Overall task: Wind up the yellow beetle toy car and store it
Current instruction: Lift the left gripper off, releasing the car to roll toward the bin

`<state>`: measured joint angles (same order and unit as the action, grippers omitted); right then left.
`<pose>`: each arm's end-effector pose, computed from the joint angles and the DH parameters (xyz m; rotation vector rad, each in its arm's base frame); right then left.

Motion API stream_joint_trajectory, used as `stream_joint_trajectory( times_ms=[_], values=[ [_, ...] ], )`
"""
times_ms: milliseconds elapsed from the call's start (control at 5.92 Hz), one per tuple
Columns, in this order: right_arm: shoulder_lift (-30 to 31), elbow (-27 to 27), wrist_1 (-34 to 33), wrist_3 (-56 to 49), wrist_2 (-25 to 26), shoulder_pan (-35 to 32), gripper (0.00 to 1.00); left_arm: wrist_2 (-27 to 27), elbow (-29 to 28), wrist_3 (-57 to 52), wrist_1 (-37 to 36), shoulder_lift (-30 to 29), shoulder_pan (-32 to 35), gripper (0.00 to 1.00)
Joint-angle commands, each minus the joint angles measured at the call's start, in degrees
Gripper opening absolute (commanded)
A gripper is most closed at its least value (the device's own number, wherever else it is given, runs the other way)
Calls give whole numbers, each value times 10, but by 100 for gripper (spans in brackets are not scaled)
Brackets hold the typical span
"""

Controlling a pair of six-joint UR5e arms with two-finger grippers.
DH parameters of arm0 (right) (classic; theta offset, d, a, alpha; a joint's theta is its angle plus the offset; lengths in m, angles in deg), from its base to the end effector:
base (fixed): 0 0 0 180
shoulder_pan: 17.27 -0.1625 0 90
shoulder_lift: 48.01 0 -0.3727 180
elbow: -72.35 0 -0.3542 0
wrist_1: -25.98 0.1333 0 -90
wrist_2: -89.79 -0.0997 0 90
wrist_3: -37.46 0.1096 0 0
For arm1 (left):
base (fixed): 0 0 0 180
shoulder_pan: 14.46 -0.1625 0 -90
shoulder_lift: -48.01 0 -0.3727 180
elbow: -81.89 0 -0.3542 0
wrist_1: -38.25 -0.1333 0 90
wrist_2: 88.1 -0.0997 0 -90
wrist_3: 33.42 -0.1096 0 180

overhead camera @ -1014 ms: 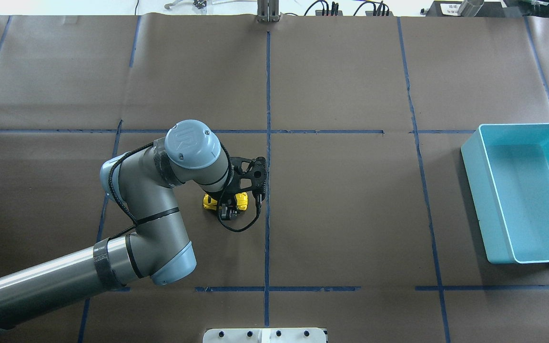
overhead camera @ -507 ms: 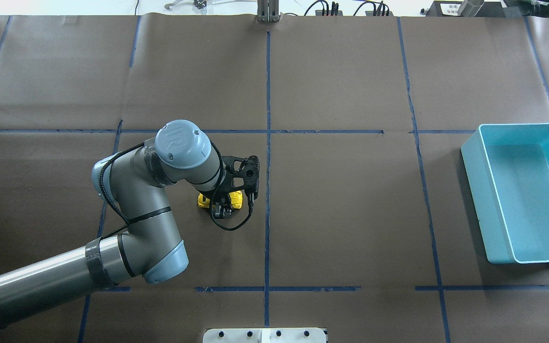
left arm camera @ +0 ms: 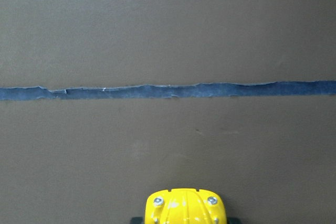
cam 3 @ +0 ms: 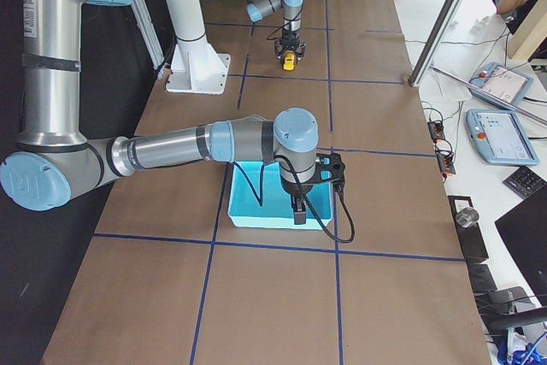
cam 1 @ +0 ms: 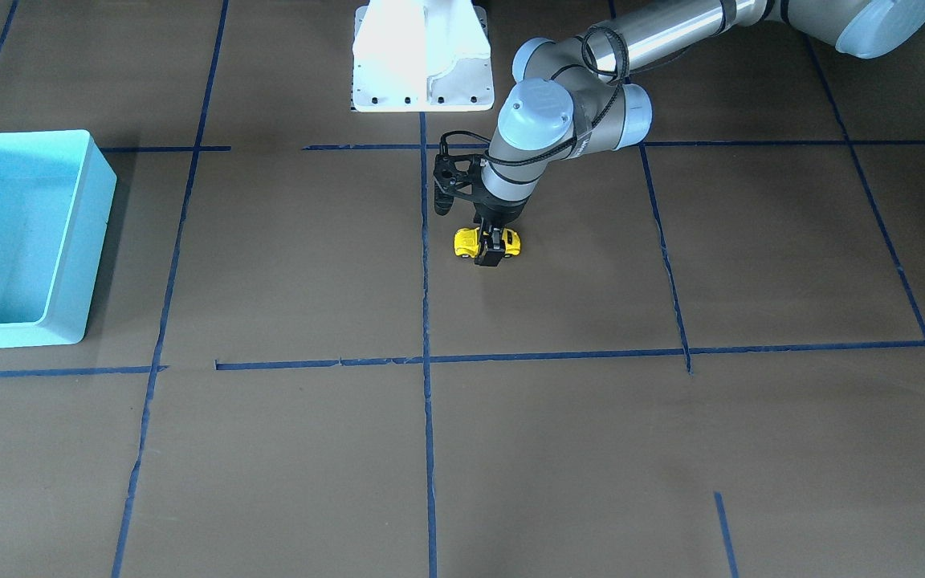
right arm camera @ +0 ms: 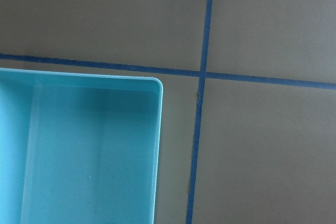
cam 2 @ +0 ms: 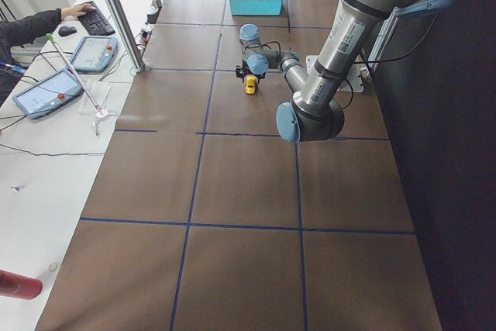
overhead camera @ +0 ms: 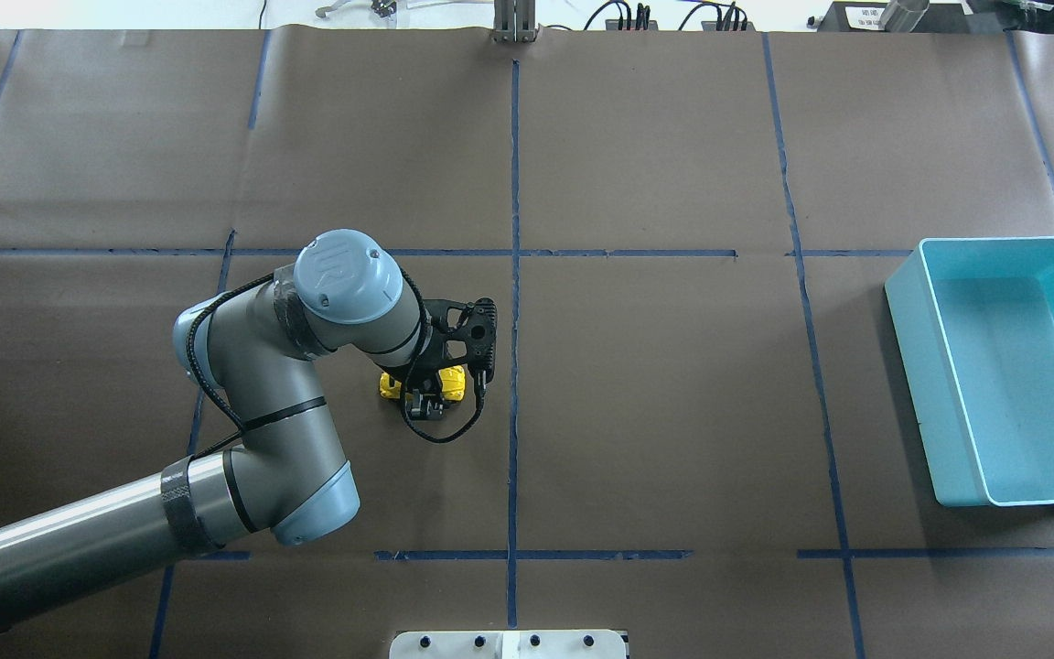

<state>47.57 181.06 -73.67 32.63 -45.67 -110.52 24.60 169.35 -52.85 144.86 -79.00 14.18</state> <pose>0.0785 -0.4091 0.5237 0.1133 -0.7872 -0.0502 0.5336 -0.3951 0.2456 0.7619 0.7294 1.4676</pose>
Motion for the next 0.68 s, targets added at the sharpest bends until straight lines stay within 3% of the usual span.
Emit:
stream_joint_trajectory(
  times_ms=[0, 507],
  values=[
    [1, 15, -1, 0, -1, 0, 100, 0, 0, 0, -1, 0, 0, 100],
    [3, 14, -2, 0, 0, 0, 100, 2, 1, -1, -2, 1, 1, 100]
  ],
)
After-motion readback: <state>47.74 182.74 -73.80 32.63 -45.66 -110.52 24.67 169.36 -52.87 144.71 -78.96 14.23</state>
